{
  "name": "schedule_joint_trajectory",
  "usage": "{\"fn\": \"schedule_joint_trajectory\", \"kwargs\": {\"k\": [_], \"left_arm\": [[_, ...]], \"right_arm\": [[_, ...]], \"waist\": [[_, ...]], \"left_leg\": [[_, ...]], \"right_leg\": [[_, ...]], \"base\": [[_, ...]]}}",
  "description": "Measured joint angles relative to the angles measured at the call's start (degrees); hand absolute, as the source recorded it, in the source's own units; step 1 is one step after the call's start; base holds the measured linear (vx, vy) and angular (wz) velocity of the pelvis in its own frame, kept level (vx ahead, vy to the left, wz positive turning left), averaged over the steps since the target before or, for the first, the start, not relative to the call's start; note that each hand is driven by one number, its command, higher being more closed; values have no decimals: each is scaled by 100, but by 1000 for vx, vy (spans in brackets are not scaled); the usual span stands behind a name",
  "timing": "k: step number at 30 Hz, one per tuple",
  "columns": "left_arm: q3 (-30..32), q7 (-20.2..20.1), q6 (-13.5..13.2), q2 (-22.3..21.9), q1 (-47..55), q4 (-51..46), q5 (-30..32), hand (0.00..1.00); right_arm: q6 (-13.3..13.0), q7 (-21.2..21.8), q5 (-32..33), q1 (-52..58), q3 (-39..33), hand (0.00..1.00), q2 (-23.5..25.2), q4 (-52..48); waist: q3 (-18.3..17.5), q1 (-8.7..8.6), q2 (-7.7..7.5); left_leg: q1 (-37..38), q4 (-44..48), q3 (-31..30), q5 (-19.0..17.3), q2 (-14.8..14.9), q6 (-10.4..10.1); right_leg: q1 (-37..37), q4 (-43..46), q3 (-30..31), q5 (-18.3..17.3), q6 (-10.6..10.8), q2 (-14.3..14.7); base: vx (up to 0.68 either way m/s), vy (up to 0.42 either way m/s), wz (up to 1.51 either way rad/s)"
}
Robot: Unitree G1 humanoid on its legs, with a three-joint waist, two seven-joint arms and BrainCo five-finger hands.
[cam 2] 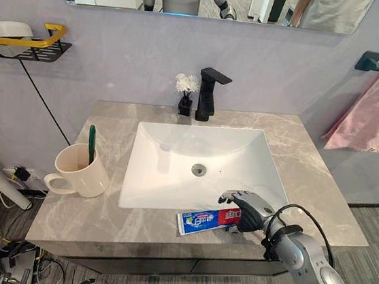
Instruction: Organize washtable
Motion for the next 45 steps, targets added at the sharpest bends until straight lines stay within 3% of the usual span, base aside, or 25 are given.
{"fn": "schedule_joint_trajectory", "kwargs": {"k": [16, 22, 26, 29, 35, 38, 41, 45], "left_arm": [[71, -11, -4, -10, 29, -2, -218, 0], [869, 1, -39, -116, 178, -12, -315, 0], [1806, 135, -70, -136, 332, -386, -447, 0], [2793, 378, -163, -113, 554, -1425, -590, 0], [4130, 925, -537, -116, 829, -4781, -808, 0], [4329, 1237, -762, -175, 853, -6623, -678, 0], [4313, 1365, -812, -273, 866, -7421, -368, 0], [3764, 1539, -977, -335, 861, -8965, -171, 0]], "right_arm": [[21, 11, 15, -109, 66, 100, -6, -53], [20, -217, 34, -142, 58, 100, 73, -55], [3, -324, 170, -160, -25, 100, 269, -306], [-49, -353, 339, -149, -316, 100, 474, -730], [-119, -699, 603, -19, -768, 100, 991, -1388], [-118, -826, 659, -40, -819, 100, 1327, -1589], [-117, -839, 695, -138, -813, 100, 1532, -1592], [-105, -1025, 815, -324, -710, 100, 1811, -1711]], "waist": [[-27, 7, 19], [-38, 5, 10], [-46, 13, 12], [-51, 22, 48], [-156, 298, 111], [-217, 316, 161], [-305, 339, 192], [-327, 369, 161]], "left_leg": [[-64, -7, -23, 2, -8, 2], [-124, -12, -96, 35, -57, 13], [-206, -15, -175, 75, -61, 15], [-267, -22, -267, 111, -85, 26], [-371, -14, -415, 145, -116, 49], [-362, -2, -556, 161, -185, 70], [-359, -6, -557, 160, -209, 71], [-348, 12, -560, 160, -197, 71]], "right_leg": [[-50, -2, -26, 0, 0, -4], [-77, 1, -98, 1, 0, -17], [-119, 14, -174, 1, -2, -29], [-141, 13, -265, 1, -2, -52], [-126, 19, -432, -1, 0, -122], [-38, 20, -596, -21, 29, -201], [-37, 19, -609, -22, 30, -211], [-24, 19, -614, -22, 30, -208]], "base": [[-1, 0, 0], [-18, -5, 7], [-32, -14, 11], [-31, -9, 15], [-15, 2, 14], [-13, 30, 23], [-9, 4, 4], [-39, 3, 1]]}}
